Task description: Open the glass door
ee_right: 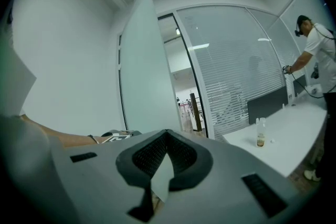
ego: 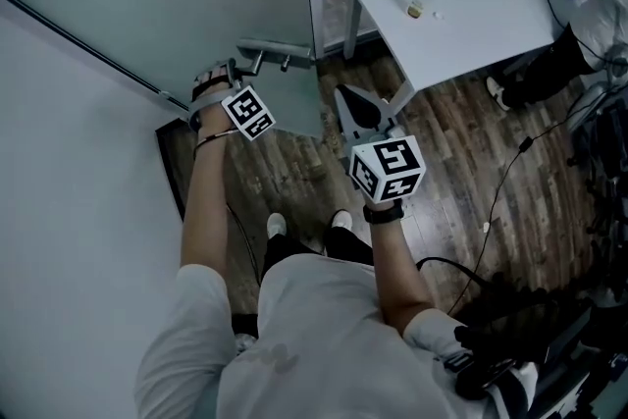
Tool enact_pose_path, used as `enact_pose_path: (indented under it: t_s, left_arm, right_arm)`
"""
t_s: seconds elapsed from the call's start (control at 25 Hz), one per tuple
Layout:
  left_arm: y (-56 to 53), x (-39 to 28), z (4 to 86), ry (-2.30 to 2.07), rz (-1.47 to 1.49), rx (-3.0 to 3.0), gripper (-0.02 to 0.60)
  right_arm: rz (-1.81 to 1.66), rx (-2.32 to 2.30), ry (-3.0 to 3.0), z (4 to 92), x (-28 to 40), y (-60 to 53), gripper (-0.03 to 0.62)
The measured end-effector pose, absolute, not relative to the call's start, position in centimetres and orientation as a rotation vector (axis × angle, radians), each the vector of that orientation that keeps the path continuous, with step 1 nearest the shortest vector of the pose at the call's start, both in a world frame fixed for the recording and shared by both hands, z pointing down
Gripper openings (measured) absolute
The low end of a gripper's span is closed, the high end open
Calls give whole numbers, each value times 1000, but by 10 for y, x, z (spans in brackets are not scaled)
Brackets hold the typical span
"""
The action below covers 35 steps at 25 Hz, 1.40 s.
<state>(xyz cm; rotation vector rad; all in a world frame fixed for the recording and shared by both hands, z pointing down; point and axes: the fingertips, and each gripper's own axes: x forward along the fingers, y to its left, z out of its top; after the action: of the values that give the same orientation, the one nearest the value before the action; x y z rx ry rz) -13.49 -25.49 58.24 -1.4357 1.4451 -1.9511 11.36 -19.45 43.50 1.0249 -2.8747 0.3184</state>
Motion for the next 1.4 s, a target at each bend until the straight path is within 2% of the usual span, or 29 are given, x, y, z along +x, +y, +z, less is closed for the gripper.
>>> enact_pose_path:
  t_s: [0.28,0.52,0.72,1.4]
  left_arm:
    - [-216,-134,582,1419,-1769,-1543,109]
    - [-203,-132,579,1279,-1666,-1593,109]
    - [-184,-131,579,1208,-1586,-1651,109]
    - [-110,-144,579,1184,-1444,-1700,109]
  right_arm:
    - [305,1201,-2838,427,98,-165,0]
    - [370,1259,-2828,436,54,-130,0]
    - [297,1333,-2775,427,20,-94,0]
    - [238,1593,-2647,415,53,-35,0]
